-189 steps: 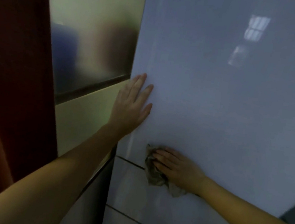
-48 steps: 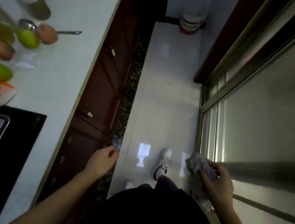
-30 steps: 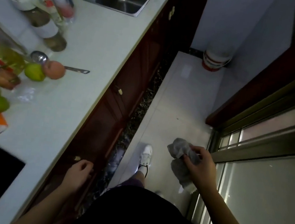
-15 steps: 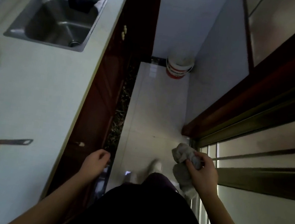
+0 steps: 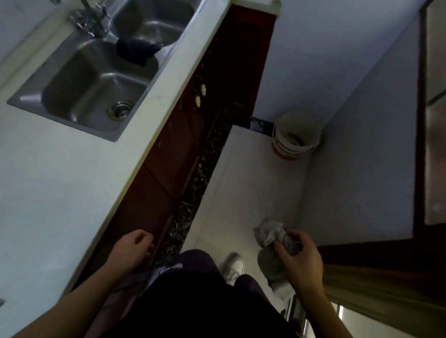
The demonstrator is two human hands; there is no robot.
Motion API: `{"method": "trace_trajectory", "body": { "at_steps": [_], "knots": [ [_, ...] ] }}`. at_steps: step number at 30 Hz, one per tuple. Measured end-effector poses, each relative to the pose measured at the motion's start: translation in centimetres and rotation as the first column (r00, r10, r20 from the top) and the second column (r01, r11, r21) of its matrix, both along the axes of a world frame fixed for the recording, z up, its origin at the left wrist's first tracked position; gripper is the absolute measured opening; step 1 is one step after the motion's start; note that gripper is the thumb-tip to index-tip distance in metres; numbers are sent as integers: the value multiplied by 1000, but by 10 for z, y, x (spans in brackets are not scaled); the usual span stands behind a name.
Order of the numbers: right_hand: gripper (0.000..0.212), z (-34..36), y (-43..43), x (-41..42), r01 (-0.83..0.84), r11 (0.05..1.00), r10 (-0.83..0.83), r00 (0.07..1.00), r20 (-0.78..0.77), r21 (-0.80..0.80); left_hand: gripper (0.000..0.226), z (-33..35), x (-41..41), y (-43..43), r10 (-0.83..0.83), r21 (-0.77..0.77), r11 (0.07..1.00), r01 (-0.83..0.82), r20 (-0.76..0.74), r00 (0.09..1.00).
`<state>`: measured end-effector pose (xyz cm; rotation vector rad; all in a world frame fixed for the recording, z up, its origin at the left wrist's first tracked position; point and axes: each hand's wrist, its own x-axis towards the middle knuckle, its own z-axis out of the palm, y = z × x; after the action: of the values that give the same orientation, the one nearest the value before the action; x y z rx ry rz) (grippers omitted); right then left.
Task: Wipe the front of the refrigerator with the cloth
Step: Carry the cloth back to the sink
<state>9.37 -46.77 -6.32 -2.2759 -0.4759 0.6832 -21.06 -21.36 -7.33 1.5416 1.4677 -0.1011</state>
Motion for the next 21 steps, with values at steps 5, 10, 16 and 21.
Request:
{"method": "trace_trajectory", "body": {
  "at_steps": [5, 10, 16, 21],
  "knots": [
    [37, 7, 82, 73, -74, 995, 72, 997, 29, 68, 21, -10, 48, 49, 22, 19, 1000, -21, -25, 999],
    [36, 1, 143, 130, -75, 996, 73, 995, 65, 37, 21, -19, 113, 110, 20, -34, 999, -21, -17, 1000],
    [31, 6, 195, 192, 56, 997, -54, 997, 47, -45, 21, -18, 217, 200, -60, -99, 993, 63, 26, 998],
    [32, 18, 232, 243, 144, 989, -143, 989, 43, -15, 19, -6, 304, 268, -196, -76, 977, 200, 63, 979]
  ]
}}
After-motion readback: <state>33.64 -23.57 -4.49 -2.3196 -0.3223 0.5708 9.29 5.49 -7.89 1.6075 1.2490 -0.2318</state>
